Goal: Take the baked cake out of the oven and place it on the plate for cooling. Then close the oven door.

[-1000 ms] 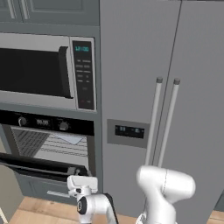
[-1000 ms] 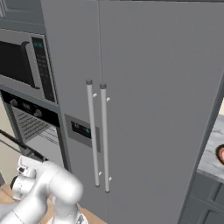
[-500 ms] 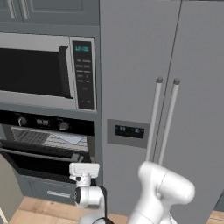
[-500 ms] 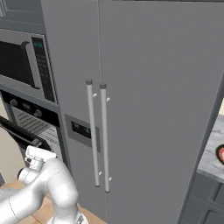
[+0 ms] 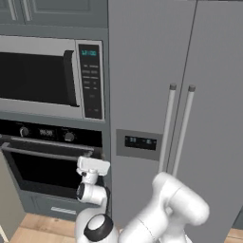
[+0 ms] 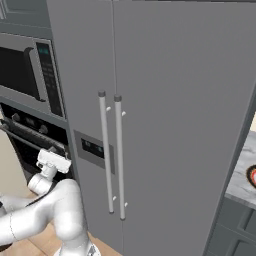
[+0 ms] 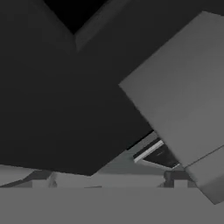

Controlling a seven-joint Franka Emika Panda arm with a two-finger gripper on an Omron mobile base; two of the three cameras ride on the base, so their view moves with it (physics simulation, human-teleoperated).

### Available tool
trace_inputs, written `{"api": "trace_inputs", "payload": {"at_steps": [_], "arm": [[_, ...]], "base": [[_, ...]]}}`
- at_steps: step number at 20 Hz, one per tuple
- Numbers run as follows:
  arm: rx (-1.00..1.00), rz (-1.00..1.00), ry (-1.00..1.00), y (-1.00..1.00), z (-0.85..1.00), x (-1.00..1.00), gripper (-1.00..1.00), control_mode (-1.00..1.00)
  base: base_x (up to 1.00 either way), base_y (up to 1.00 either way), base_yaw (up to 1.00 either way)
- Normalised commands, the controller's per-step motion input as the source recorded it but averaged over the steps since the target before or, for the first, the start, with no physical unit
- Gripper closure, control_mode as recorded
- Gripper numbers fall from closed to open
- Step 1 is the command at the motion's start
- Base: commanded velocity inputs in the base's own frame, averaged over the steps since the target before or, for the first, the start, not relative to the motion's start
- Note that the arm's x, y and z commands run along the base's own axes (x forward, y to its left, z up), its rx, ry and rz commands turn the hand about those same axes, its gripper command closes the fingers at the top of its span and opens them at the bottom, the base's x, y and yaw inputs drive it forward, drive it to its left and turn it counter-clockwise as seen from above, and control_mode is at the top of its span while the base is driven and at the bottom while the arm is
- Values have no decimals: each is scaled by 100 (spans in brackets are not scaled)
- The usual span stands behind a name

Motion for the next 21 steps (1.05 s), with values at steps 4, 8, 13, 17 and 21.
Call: {"api": "trace_inputs", "payload": {"at_steps": [4, 8, 13, 17, 21], "arm": [[0, -34, -35, 0, 0, 74, -100, -100], [0, -34, -32, 0, 0, 68, -100, -100], [2, -31, -34, 0, -7, 66, -100, -100], [3, -29, -35, 0, -11, 70, -100, -100], [2, -27, -36, 0, -8, 70, -100, -100]], "base": [[0, 0, 0], [0, 0, 0], [0, 0, 0], [0, 0, 0], [0, 0, 0]]}}
